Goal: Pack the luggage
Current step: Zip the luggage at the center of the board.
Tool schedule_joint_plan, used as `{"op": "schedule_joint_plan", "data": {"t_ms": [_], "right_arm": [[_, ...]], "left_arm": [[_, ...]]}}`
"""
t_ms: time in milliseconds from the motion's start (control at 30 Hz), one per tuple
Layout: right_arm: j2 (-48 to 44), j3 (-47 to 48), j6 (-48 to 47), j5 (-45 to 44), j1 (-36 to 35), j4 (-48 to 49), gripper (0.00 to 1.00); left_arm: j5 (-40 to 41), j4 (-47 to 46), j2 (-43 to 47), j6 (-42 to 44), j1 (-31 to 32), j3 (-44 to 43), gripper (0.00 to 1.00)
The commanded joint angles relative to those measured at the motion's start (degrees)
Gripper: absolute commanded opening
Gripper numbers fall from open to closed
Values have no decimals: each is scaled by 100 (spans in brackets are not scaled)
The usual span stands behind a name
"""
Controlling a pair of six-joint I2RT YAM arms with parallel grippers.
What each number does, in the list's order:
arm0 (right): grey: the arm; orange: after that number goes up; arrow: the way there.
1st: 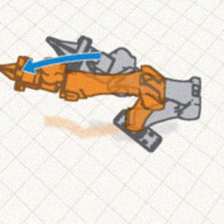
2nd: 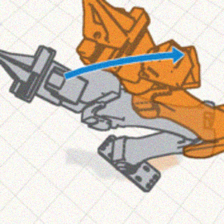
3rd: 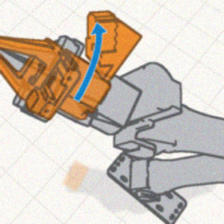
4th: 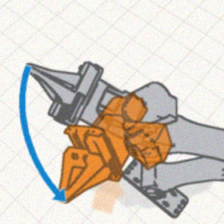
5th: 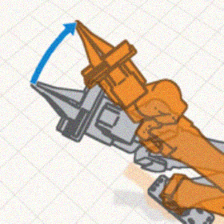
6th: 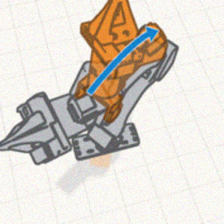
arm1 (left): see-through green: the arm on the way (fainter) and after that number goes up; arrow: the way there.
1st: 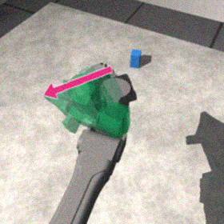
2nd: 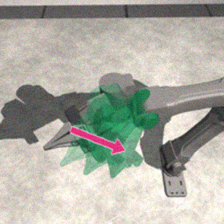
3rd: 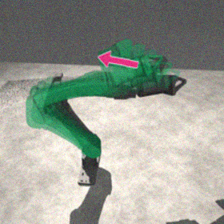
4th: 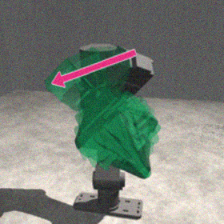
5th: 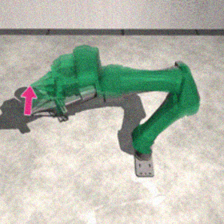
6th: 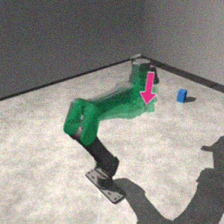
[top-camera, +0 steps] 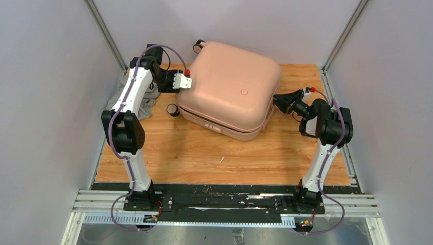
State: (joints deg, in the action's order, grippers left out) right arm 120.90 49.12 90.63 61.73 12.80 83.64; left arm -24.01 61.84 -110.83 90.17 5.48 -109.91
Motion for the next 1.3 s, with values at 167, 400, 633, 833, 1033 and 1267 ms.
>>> {"op": "schedule_joint_plan", "data": {"t_ms": [167, 400, 633, 833, 1033, 1267], "right_arm": [[154, 291, 179, 155, 30, 442, 34], [229, 221, 175, 70, 69, 434, 26], [226, 194, 202, 8, 78, 434, 16], [100, 79, 189, -101, 137, 425, 3], [-32, -116, 157, -127, 196, 425, 0], [-158, -316, 138, -59, 221, 401, 0]], "left_arm": [[-297, -384, 448, -349, 87, -57, 0], [-309, -384, 449, -352, 98, -98, 0], [-306, -384, 447, -360, 107, -97, 0], [-306, -384, 457, -364, 111, -90, 0], [-298, -384, 449, -364, 114, -79, 0], [-292, -384, 418, -456, 114, -94, 0]]}}
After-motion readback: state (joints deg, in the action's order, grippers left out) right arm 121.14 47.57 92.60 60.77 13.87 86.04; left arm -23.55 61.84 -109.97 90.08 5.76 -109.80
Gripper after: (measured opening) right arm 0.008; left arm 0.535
